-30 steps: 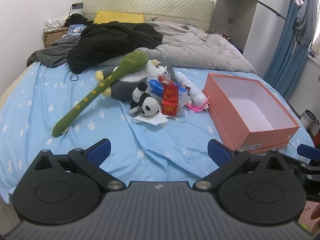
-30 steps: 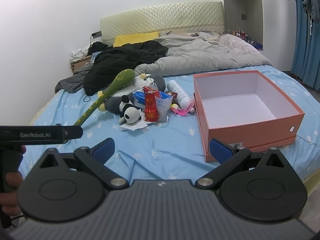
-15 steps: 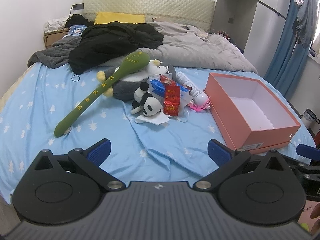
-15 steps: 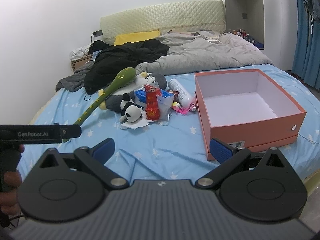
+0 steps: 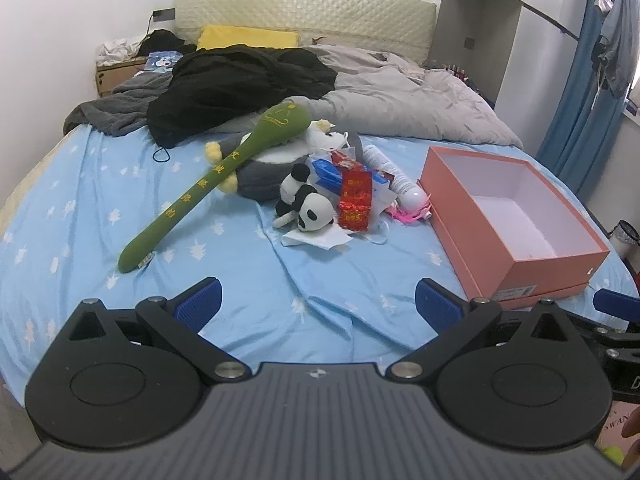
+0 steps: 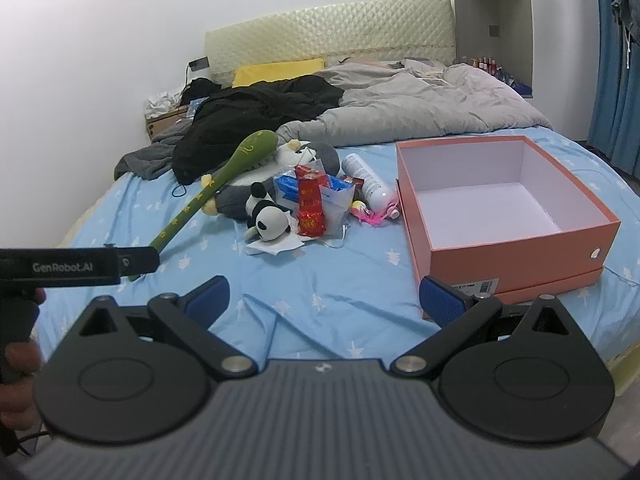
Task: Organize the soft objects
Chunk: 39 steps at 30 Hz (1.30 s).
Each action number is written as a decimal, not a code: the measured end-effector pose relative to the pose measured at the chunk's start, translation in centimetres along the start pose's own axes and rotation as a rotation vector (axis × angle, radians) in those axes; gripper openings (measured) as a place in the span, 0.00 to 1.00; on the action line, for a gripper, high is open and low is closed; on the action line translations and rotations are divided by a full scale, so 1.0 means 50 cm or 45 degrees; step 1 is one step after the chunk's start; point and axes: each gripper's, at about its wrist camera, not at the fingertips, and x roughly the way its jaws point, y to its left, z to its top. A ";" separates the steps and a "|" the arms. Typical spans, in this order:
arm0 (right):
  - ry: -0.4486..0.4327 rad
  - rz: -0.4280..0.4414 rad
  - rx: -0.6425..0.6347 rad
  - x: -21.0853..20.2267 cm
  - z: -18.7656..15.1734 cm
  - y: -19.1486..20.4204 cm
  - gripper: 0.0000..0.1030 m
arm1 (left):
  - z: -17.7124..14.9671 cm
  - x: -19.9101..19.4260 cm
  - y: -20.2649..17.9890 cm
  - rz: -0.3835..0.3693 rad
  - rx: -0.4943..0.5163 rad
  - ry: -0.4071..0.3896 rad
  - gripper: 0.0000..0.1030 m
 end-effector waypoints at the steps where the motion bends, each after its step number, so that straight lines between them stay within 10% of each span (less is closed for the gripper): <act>1: -0.003 0.000 0.001 -0.003 -0.002 -0.002 1.00 | 0.001 0.000 0.001 -0.001 -0.003 0.001 1.00; 39: 0.080 0.026 0.015 0.060 -0.028 -0.010 1.00 | -0.015 0.055 0.029 0.016 -0.058 0.079 1.00</act>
